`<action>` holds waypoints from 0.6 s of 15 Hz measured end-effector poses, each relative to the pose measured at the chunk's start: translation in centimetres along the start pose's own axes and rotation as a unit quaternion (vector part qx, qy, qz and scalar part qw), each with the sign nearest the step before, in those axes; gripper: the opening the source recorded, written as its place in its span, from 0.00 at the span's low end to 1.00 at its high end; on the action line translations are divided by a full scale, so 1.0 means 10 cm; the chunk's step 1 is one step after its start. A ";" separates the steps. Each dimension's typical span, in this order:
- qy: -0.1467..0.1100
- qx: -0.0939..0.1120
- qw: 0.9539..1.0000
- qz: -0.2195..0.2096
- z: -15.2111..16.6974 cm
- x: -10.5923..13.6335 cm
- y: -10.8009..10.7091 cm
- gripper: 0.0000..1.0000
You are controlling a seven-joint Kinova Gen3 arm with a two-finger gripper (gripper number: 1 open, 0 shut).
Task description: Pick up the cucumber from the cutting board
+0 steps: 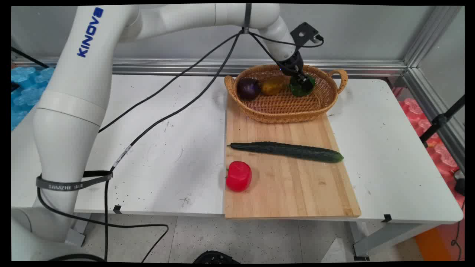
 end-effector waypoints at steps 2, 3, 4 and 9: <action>0.006 -0.002 1.000 0.009 -0.14 0.02 -0.02 1.00; 0.009 -0.003 1.000 0.013 -0.22 0.04 -0.02 1.00; 0.013 -0.005 1.000 0.019 -0.33 0.05 -0.01 1.00; 0.019 -0.015 0.999 0.043 -0.92 0.05 0.07 1.00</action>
